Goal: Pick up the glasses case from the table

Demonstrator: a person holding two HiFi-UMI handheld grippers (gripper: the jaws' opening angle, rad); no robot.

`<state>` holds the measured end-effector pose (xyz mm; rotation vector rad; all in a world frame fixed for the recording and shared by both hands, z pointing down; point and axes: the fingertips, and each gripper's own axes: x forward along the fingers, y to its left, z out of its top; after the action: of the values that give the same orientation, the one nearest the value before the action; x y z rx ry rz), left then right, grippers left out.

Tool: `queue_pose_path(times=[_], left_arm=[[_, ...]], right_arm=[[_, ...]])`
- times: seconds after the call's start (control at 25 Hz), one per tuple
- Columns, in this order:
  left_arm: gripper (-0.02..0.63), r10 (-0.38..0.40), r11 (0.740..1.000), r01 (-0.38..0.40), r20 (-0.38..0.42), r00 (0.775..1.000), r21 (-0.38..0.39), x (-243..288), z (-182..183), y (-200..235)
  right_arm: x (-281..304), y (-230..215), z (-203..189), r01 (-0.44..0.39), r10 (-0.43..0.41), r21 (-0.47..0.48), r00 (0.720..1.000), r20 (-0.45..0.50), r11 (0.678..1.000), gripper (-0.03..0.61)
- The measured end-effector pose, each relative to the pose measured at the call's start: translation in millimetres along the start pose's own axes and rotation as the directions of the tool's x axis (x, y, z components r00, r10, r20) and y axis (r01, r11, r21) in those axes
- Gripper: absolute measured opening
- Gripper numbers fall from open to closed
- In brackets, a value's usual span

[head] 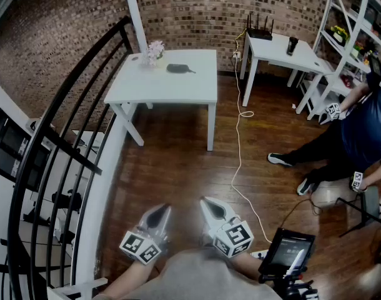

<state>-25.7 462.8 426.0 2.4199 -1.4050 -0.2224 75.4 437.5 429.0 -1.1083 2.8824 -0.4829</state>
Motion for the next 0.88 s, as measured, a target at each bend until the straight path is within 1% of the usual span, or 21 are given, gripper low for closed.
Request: queue_pose_path(times=[0.2, 0.36, 0.56, 0.72, 0.88], left_arm=[[0.002, 0.029, 0.999, -0.029, 0.017, 0.999, 0.012, 55, 19, 19], [0.001, 0.021, 1.000, -0.022, 0.033, 0.999, 0.005, 104, 30, 38], [0.000, 0.019, 1.000, -0.019, 0.022, 1.000, -0.008, 138, 41, 62], [0.000, 0.019, 0.999, -0.018, 0.013, 1.000, -0.036, 162, 39, 81], [0.000, -0.015, 1.000, 0.015, 0.015, 1.000, -0.024, 196, 56, 121]], right_arm=[[30, -39, 25, -0.034, 0.034, -0.013, 0.999, 0.007, 0.999, 0.014], [64, -77, 43, -0.049, 0.049, -0.032, 0.999, 0.013, 0.998, 0.014], [99, -99, 56, -0.053, 0.053, -0.024, 0.999, -0.003, 0.998, 0.014], [115, -118, 52, -0.036, 0.036, -0.007, 0.999, -0.023, 0.999, 0.014], [159, -137, 61, -0.010, 0.010, -0.022, 1.000, -0.008, 1.000, 0.012]])
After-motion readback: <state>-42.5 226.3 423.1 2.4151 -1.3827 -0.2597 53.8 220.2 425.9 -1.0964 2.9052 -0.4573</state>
